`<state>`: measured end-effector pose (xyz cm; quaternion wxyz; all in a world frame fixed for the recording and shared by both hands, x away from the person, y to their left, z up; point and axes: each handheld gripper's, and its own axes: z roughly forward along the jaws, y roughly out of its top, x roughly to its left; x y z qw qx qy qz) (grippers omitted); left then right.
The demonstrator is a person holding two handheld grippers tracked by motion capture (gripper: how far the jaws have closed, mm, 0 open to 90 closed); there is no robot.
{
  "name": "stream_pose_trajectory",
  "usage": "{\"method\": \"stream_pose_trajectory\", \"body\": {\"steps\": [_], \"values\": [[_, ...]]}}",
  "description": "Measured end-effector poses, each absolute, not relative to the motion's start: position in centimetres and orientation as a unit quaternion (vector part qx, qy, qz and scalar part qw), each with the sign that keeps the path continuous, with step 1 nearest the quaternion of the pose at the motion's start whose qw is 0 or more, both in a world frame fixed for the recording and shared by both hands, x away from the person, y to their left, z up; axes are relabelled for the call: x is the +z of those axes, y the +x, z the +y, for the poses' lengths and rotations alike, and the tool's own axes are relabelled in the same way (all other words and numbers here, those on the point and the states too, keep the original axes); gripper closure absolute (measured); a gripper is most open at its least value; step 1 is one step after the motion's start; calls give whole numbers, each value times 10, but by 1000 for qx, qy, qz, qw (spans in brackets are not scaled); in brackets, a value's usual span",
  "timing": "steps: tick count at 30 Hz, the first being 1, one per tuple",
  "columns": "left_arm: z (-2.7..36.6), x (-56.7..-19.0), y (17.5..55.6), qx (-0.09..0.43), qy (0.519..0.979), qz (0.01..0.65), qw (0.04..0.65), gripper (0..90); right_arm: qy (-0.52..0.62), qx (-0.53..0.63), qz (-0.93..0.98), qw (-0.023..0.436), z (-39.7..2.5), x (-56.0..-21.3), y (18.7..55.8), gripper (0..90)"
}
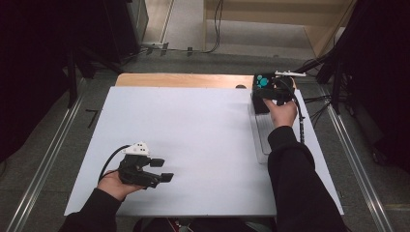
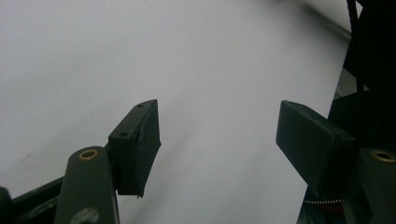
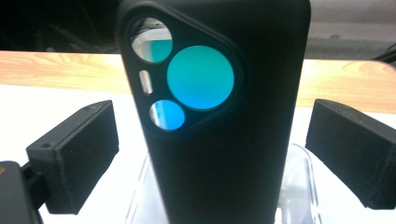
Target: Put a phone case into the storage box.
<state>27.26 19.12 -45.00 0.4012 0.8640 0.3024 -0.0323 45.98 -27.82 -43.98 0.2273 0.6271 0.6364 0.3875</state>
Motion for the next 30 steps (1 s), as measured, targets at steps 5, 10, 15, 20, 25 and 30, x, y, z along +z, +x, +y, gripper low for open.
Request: {"method": "stream_pose_trajectory", "body": {"steps": [5, 10, 15, 20, 25, 30], "values": [[191, -450, 272, -33, 864, 303, 401, 309, 624, 387, 647, 207, -277, -434, 453, 12], [191, -449, 273, -35, 863, 306, 401, 309, 617, 386, 657, 194, -274, -428, 444, 12], [192, -449, 274, -37, 861, 311, 401, 308, 615, 383, 666, 179, -272, -421, 433, 13], [193, -449, 276, -37, 858, 317, 401, 309, 600, 388, 681, 161, -268, -412, 416, 42], [193, -449, 277, -38, 858, 319, 400, 308, 584, 396, 695, 140, -260, -407, 404, 42], [194, -449, 277, -38, 857, 320, 401, 308, 562, 407, 710, 118, -251, -403, 394, 44]]}}
